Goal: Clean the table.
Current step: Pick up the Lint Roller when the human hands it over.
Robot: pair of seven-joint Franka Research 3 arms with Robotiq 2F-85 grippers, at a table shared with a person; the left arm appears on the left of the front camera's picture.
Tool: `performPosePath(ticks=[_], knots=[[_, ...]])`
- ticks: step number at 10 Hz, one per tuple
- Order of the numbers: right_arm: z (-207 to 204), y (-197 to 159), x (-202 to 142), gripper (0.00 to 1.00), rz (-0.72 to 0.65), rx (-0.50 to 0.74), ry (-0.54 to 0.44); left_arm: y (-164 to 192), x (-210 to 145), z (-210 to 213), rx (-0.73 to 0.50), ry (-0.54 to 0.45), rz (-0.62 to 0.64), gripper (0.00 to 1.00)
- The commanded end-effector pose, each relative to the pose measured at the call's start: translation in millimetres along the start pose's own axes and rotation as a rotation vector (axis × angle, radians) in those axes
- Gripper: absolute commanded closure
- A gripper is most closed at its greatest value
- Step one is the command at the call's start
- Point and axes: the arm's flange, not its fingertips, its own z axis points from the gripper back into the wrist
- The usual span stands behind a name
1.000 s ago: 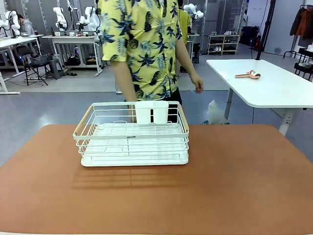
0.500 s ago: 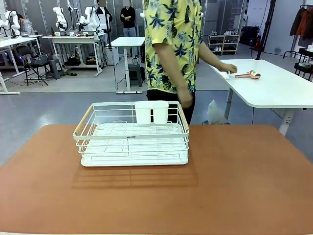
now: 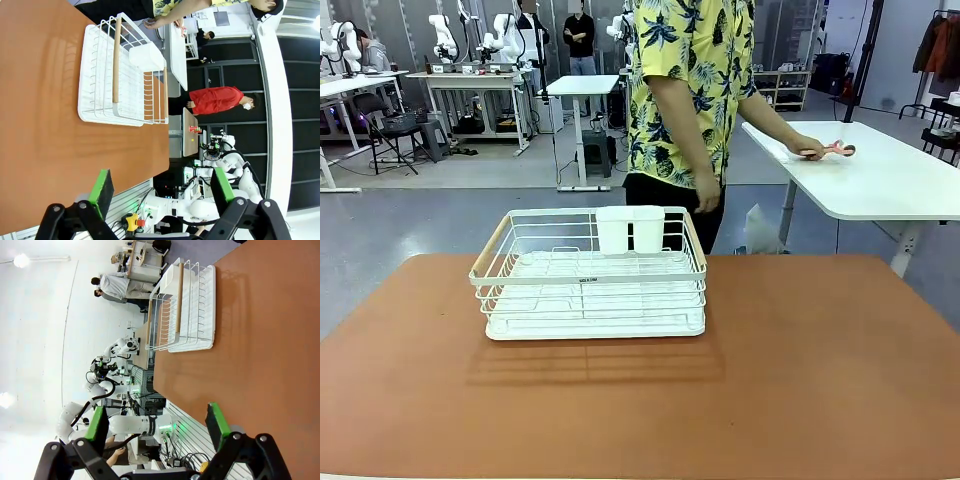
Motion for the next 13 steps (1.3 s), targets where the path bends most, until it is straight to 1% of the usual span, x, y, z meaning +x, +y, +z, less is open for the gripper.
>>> performPosePath(ticks=[1,13], knots=[[0.2,4.9,-1.1,0.00,-0.002,0.011,-0.003,-0.8,-0.3,2.1,-0.015,-0.004,-0.006,0.00],[0.2,4.9,-1.1,0.00,-0.002,0.011,-0.003,-0.8,-0.3,2.1,-0.015,-0.004,-0.006,0.00]])
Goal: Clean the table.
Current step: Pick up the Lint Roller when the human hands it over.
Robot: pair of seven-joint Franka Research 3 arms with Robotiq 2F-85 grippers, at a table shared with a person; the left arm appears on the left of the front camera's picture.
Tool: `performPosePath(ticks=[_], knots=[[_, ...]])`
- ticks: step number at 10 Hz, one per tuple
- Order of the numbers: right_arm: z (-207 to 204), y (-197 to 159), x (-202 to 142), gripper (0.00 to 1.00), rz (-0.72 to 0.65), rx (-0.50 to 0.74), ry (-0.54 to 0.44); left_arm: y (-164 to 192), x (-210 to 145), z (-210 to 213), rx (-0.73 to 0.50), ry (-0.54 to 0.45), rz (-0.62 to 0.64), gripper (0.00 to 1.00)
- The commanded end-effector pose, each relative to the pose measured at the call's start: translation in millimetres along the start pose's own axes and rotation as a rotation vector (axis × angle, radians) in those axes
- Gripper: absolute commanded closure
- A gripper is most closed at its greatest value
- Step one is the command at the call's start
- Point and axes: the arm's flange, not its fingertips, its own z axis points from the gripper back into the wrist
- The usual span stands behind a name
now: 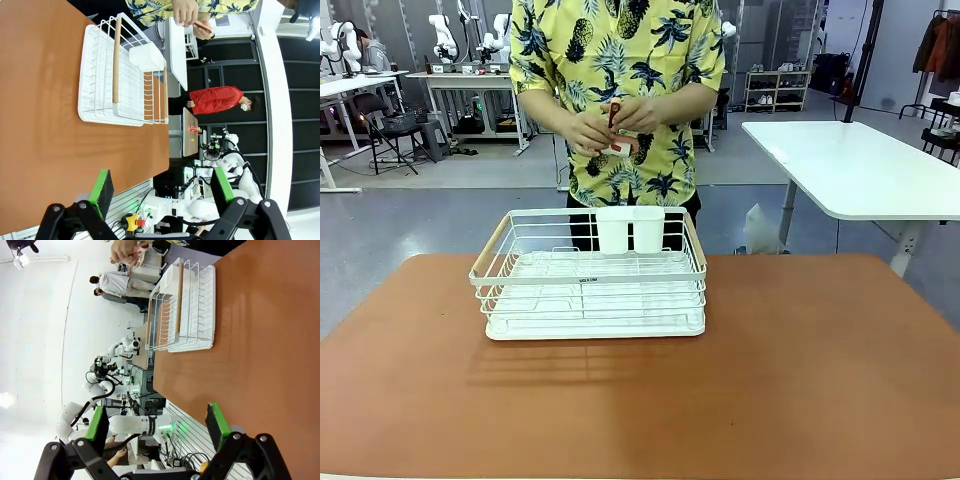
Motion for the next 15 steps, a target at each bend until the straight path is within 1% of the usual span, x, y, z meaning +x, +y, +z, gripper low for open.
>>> performPosePath(ticks=[1,13,14,15], knots=[[0,5,-1,0.00,-0.002,0.012,-0.003,-1,0,2,-0.015,-0.004,-0.006,0.00],[0,5,-1,0.00,-0.002,0.012,-0.003,-1,0,2,-0.015,-0.004,-0.006,0.00],[0,5,-1,0.00,-0.002,0.012,-0.003,0,0,0,0.000,0.000,0.000,0.00],[0,5,-1,0.00,-0.002,0.012,-0.003,-20,1,-7,0.104,-0.019,-0.013,0.00]])
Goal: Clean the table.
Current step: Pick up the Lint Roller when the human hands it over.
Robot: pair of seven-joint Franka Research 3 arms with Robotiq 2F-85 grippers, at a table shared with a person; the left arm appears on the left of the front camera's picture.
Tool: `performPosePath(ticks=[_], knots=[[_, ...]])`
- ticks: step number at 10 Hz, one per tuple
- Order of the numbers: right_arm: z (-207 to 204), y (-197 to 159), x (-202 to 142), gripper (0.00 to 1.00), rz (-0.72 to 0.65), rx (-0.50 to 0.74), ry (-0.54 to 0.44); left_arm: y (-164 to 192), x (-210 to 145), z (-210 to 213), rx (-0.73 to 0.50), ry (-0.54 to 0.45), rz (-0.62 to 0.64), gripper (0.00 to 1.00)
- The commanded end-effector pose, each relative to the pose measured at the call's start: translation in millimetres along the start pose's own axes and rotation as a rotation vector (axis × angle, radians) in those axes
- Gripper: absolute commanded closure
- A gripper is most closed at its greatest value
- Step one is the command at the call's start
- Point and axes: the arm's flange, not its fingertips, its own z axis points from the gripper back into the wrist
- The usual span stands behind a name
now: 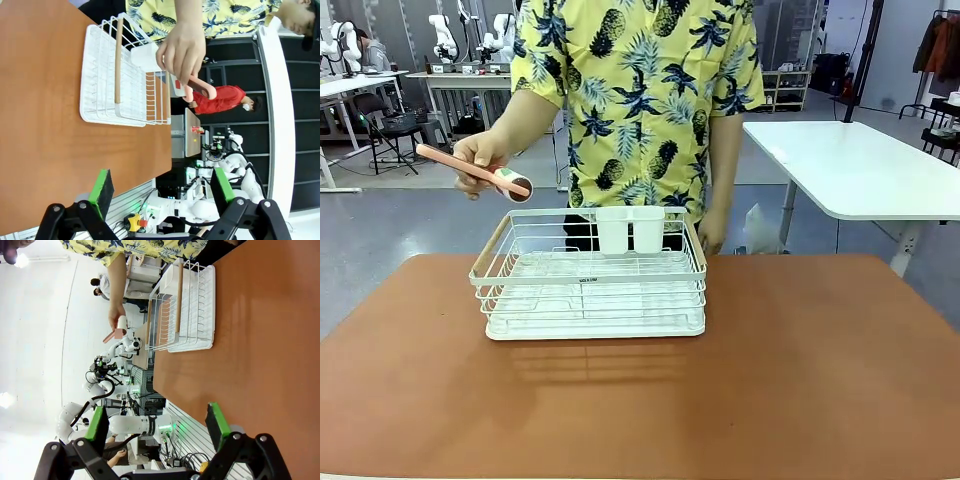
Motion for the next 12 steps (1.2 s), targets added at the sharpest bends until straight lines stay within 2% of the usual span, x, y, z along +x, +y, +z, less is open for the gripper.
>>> performPosePath(ticks=[1,2,3,5,7,12], knots=[[0,5,-1,0.00,-0.002,0.013,-0.003,-42,1,-10,0.112,-0.009,0.049,0.00],[0,5,-1,0.00,-0.002,0.013,-0.003,-66,7,-17,0.164,-0.037,0.097,0.00],[0,5,-1,0.00,-0.002,0.013,-0.003,-88,13,-25,0.192,-0.065,0.094,0.00],[0,5,-1,0.00,-0.002,0.013,-0.003,-118,23,-54,0.278,-0.136,0.149,0.00],[0,5,-1,0.00,-0.002,0.013,-0.003,-141,22,-88,0.254,-0.176,0.155,0.00],[0,5,-1,0.00,-0.002,0.013,-0.003,-157,13,-148,0.300,-0.218,0.060,0.00]])
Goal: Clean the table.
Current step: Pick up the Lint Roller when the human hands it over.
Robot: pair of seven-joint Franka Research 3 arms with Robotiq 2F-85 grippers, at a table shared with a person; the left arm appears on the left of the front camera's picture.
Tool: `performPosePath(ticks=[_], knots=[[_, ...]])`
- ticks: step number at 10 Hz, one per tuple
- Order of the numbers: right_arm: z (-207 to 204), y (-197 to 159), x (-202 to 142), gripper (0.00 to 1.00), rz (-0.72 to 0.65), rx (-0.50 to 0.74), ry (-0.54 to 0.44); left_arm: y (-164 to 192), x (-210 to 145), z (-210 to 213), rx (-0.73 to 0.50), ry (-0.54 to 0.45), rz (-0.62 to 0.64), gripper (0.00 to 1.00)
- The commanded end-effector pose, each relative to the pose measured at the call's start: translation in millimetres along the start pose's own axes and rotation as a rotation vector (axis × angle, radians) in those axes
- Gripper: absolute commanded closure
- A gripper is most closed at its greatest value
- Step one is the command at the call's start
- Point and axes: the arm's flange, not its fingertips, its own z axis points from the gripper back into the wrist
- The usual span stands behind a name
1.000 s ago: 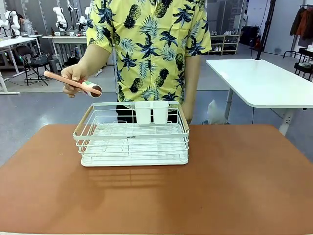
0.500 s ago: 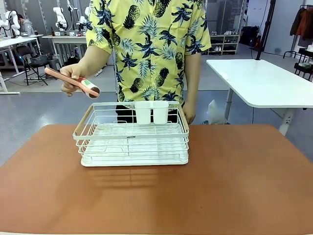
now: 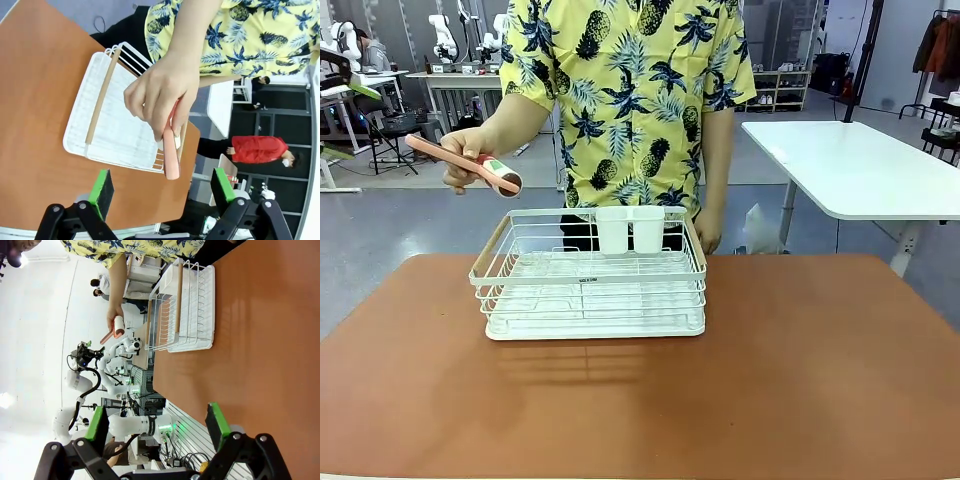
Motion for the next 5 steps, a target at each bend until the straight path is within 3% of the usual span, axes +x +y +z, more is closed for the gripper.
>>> performPosePath(ticks=[1,5], knots=[[0,5,-1,0.00,-0.001,0.013,-0.002,-1,-16,-16,-0.006,-0.021,-0.017,0.00],[0,5,-1,0.00,-0.001,0.013,-0.002,-7,-33,-44,-0.006,-0.007,-0.036,0.00]])
